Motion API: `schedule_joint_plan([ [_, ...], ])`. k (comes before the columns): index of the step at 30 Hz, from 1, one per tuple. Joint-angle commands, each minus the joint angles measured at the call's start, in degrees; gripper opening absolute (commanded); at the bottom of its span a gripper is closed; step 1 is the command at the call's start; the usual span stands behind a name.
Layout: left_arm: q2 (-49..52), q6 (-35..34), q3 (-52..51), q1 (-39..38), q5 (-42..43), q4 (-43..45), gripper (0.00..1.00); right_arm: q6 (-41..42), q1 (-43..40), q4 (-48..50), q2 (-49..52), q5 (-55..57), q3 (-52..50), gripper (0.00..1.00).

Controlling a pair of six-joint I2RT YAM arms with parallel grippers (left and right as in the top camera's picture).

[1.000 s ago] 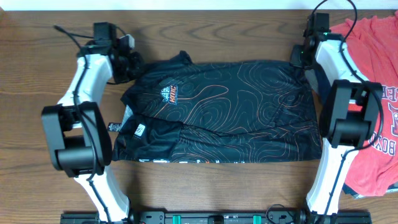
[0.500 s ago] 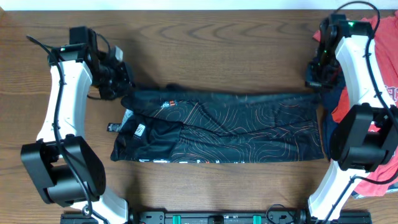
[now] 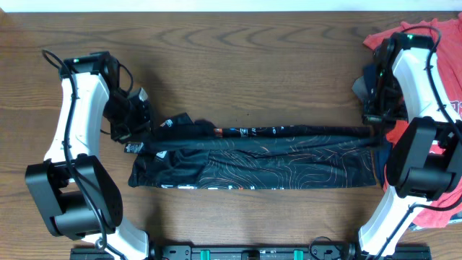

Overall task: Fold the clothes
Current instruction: 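Fold the shirt's top edge toward the bottom with both grippers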

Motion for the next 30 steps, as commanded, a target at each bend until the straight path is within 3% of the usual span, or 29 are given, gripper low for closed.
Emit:
schedule_joint_plan([
  [1, 0.1, 1.4, -3.7, 0.3, -2.4, 0.6, 0.06, 0.0, -0.7, 0.2, 0.1, 1.5, -4.7, 0.03],
  [4, 0.1, 1.4, -6.5, 0.3, -2.4, 1.7, 0.06, 0.0, -0.7, 1.3, 0.1, 1.6, -8.7, 0.04],
  [8, 0.1, 1.4, -8.1, 0.3, -2.4, 1.5, 0.07, 1.6, -1.0, 2.4, 0.1, 2.8, -11.8, 0.13],
  [9, 0.1, 1.4, -8.1, 0.3, -2.4, 1.2, 0.26, 1.6, -1.3, 2.9, 0.1, 2.8, -12.1, 0.18],
  [11, 0.1, 1.4, -8.1, 0.3, -2.4, 0.7, 0.49, 1.6, -1.7, 3.3, 0.1, 2.8, -12.2, 0.33],
  [12, 0.1, 1.4, -8.1, 0.3, -2.4, 0.6, 0.56, 1.6, -1.9, 3.5, 0.1, 2.8, -12.2, 0.41],
  [13, 0.1, 1.4, -8.1, 0.3, -2.4, 0.6, 0.57, 1.6, -2.0, 3.8, 0.1, 2.8, -12.2, 0.43],
  [23, 0.1, 1.4, -8.1, 0.3, -2.4, 1.4, 0.58, -4.0, -2.1, 8.7, 0.1, -5.5, -16.2, 0.43],
  [30, 0.1, 1.4, -8.1, 0.3, -2.4, 2.5, 0.58, -1.7, -2.1, 20.5, 0.1, -4.1, -23.8, 0.44],
])
